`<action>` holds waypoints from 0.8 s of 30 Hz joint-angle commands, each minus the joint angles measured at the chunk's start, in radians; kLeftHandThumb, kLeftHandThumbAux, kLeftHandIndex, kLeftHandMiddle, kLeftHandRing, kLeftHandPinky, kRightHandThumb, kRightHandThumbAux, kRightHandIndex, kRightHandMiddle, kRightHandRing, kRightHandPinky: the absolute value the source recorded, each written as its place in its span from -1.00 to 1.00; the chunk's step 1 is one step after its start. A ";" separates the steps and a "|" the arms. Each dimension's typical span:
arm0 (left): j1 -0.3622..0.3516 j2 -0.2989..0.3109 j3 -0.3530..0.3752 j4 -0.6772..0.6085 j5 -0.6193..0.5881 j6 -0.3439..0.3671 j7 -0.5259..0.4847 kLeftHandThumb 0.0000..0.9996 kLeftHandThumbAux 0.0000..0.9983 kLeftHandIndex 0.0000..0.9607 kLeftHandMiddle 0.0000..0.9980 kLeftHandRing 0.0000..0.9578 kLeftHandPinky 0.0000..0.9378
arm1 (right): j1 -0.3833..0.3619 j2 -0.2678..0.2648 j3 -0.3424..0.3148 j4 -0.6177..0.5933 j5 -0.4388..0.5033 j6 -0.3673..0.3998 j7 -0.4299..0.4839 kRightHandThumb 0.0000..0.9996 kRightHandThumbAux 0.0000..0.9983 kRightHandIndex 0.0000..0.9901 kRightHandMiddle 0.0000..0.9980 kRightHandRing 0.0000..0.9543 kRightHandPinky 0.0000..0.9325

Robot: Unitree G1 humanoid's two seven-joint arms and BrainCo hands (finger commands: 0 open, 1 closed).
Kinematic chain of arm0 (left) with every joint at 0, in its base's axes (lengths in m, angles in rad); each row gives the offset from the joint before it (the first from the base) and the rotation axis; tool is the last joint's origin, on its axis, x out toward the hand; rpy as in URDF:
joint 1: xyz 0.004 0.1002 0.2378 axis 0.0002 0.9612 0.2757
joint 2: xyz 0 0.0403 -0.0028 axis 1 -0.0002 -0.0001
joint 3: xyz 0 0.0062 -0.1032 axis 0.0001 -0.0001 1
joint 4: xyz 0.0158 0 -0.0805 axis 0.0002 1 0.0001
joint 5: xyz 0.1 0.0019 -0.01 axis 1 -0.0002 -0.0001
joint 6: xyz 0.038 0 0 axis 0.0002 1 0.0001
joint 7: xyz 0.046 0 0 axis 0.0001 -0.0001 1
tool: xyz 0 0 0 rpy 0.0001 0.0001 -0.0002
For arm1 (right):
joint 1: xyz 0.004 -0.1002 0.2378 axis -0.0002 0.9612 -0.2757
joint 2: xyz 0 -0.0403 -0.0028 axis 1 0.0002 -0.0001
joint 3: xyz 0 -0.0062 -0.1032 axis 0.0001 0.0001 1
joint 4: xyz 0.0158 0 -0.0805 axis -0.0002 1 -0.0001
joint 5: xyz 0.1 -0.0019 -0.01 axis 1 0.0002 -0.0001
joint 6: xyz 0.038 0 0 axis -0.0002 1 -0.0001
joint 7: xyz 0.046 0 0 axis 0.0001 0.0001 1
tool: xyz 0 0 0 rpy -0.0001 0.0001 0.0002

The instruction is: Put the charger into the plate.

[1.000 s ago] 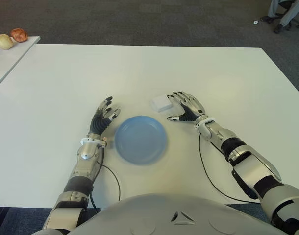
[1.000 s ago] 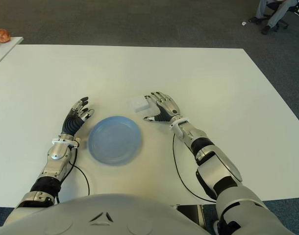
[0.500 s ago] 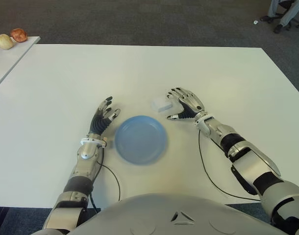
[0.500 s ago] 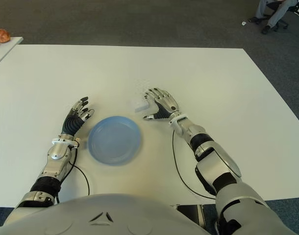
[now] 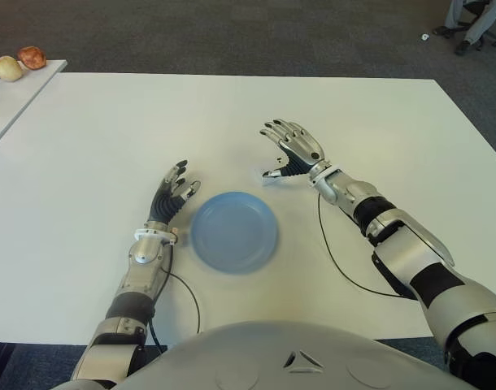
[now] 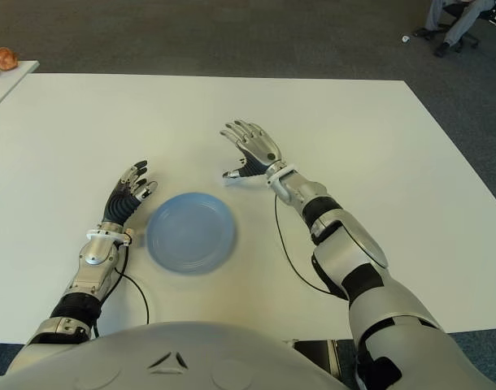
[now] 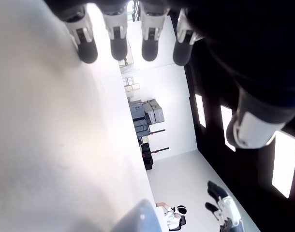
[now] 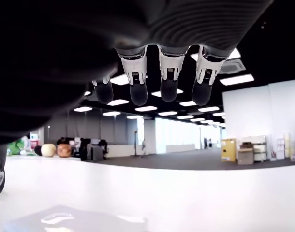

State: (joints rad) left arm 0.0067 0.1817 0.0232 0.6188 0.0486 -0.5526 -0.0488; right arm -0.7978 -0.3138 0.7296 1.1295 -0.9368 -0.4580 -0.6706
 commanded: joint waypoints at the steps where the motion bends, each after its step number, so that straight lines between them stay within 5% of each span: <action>1: 0.086 -0.018 -0.018 0.040 0.024 0.075 0.009 -1.00 0.02 -0.72 -0.82 -0.89 -0.94 | -0.006 0.012 0.025 0.020 -0.019 -0.025 -0.001 -0.42 -0.10 -0.96 -0.98 -1.00 -0.93; 24: 0.110 -0.033 -0.013 -0.008 0.018 0.108 0.002 -1.00 0.05 -0.68 -0.81 -0.88 -0.94 | -0.015 0.036 0.044 0.070 -0.006 -0.109 0.037 -0.50 -0.04 -0.95 -0.97 -0.98 -0.91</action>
State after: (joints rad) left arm 0.0497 0.1677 0.0228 0.5513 0.0583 -0.5144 -0.0462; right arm -0.8027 -0.2834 0.7663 1.1861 -0.9422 -0.5472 -0.6516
